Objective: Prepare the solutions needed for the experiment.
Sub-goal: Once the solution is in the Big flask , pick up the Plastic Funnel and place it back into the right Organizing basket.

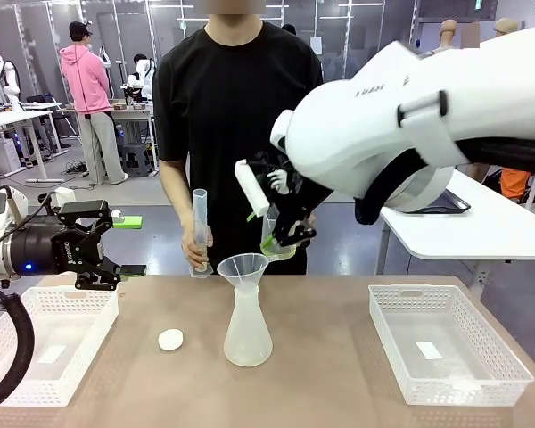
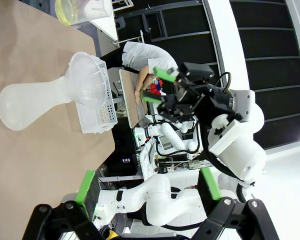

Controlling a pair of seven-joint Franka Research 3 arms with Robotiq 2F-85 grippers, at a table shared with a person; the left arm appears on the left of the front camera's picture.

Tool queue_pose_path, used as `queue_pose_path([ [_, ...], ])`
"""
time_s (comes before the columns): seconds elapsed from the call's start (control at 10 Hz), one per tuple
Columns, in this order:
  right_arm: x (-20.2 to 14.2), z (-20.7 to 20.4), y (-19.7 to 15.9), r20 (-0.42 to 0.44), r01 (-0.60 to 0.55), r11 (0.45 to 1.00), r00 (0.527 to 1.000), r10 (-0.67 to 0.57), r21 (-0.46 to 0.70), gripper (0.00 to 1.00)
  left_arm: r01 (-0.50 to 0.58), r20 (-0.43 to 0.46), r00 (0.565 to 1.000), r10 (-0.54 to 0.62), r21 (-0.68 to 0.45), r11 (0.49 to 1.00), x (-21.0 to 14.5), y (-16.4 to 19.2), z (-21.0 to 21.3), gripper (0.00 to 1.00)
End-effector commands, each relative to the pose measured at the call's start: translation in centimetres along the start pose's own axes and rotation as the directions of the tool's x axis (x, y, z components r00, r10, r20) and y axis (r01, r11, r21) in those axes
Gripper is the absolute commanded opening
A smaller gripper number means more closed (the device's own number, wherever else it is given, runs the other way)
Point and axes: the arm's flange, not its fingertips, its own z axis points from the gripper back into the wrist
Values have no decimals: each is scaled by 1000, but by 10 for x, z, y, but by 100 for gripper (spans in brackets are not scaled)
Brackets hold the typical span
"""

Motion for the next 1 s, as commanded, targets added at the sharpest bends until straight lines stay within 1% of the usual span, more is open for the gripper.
queue_pose_path([
  [0.0, -20, 27, 3, -201, 228, 974, 954, -221, 8, 53, 5, 3, 1000, -5, 1, 1000, 0, -1, 2, 100],
  [0.1, -39, 45, 4, -210, 417, 909, 888, -408, -3, 53, 5, 3, 1000, -5, 1, 1000, 0, -1, 2, 100],
  [0.2, -56, 58, 10, -258, 522, 853, 823, -506, -7, 53, 5, 3, 1000, -5, 1, 1000, 0, -1, 2, 100],
  [0.3, -70, 71, 19, -335, 634, 773, 727, -599, -6, 53, 5, 3, 1000, -5, 1, 1000, 0, -1, 2, 100],
  [0.4, -80, 85, 30, -387, 736, 677, 620, -682, -13, 53, 5, 3, 1000, -5, 1, 1000, 0, -1, 2, 100],
  [0.5, -91, 99, 44, -321, 823, 568, 536, -781, -8, 53, 5, 3, 1000, -5, 1, 1000, 0, -1, 2, 100],
  [0.6, -103, 107, 60, -272, 865, 501, 489, -829, 27, 53, 5, 3, 1000, -5, 1, 1000, 0, -1, 2, 100],
  [0.7, -108, 111, 73, -284, 867, 497, 484, -828, 29, 53, 5, 3, 1000, -5, 1, 1000, 0, -1, 2, 100],
  [0.8, -97, 109, 79, -317, 709, 700, 686, -655, 88, 53, 5, 3, 1000, -5, 1, 1000, 0, -1, 2, 100],
  [0.9, -112, 109, 62, -342, 843, 536, 519, -784, 49, 53, 5, 3, 1000, -5, 1, 1000, 0, -1, 2, 100],
])
